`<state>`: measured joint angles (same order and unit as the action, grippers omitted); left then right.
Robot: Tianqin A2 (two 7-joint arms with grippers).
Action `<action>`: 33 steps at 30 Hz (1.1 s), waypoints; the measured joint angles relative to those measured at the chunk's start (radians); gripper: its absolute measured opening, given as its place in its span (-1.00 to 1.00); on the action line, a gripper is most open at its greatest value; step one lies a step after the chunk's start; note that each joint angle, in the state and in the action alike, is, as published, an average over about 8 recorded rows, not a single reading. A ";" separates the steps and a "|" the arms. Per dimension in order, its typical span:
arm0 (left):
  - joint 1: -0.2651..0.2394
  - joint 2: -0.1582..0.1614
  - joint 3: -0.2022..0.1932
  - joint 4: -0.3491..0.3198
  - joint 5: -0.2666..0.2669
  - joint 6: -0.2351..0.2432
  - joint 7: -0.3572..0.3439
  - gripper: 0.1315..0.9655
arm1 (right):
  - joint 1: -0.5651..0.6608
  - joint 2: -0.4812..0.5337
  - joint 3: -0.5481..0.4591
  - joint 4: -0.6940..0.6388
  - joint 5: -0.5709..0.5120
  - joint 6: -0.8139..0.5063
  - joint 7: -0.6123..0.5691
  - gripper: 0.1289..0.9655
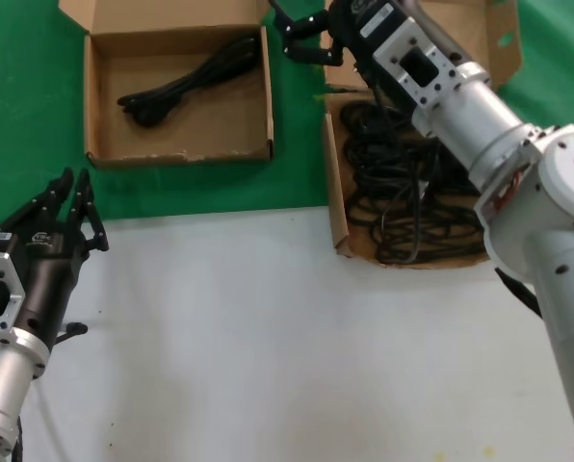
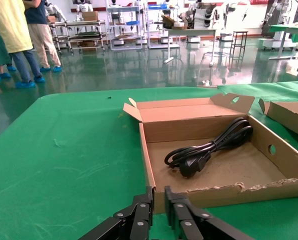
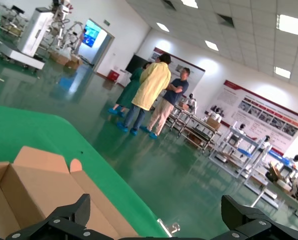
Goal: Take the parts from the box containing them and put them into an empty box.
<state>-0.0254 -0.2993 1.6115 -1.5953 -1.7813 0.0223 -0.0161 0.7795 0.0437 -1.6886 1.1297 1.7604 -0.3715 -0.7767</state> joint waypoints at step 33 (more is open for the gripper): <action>0.011 0.000 -0.005 -0.002 -0.008 -0.010 0.007 0.31 | -0.340 0.112 0.039 0.205 0.017 0.162 0.339 1.00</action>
<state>-0.0143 -0.2996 1.6065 -1.5974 -1.7895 0.0125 -0.0090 0.4394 0.1556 -1.6500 1.3350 1.7777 -0.2093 -0.4380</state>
